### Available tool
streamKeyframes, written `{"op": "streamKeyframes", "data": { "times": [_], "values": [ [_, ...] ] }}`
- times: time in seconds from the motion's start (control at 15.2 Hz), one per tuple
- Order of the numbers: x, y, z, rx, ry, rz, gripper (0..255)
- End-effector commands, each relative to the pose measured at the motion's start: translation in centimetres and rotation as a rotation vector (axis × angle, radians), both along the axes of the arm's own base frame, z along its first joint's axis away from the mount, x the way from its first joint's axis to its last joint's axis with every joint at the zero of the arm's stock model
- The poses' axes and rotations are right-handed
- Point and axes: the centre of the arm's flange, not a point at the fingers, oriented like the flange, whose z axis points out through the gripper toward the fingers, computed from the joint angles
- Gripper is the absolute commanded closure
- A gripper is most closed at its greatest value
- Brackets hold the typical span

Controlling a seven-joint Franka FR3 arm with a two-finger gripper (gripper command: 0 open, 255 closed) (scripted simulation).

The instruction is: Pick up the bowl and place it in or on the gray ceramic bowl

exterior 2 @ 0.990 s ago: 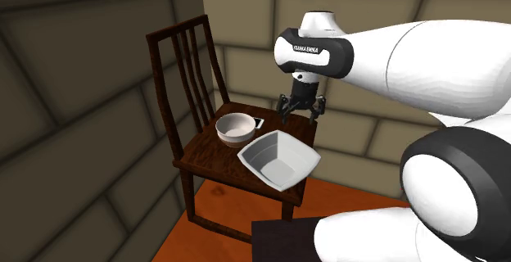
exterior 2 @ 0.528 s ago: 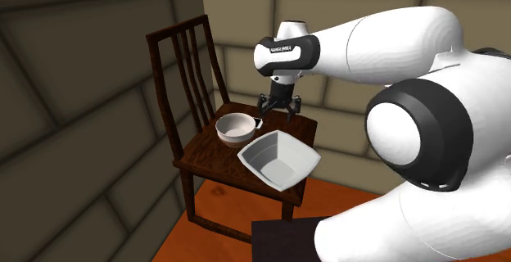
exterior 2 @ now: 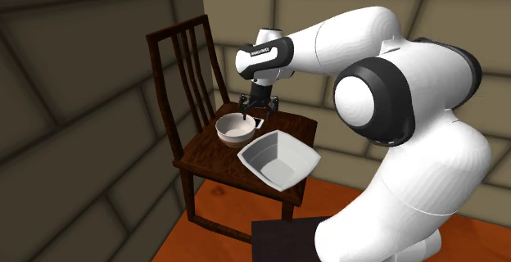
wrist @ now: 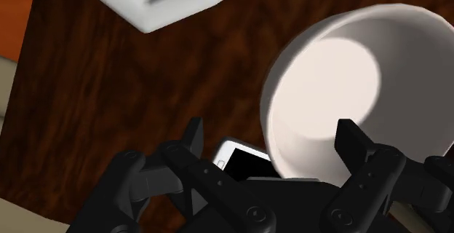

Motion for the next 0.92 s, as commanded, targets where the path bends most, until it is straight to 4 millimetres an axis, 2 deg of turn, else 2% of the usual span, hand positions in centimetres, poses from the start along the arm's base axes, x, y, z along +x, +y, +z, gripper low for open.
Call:
{"op": "streamKeyframes", "data": {
  "times": [0.0, 0.4, 0.86],
  "values": [
    [0.7, 0.5, -0.8, 0.004, -0.001, 0.0, 0],
    [0.6, 1.0, -4.3, 0.004, -0.001, 0.0, 0],
    [0.6, 1.0, -4.3, 0.004, -0.001, 0.0, 0]
  ]
}}
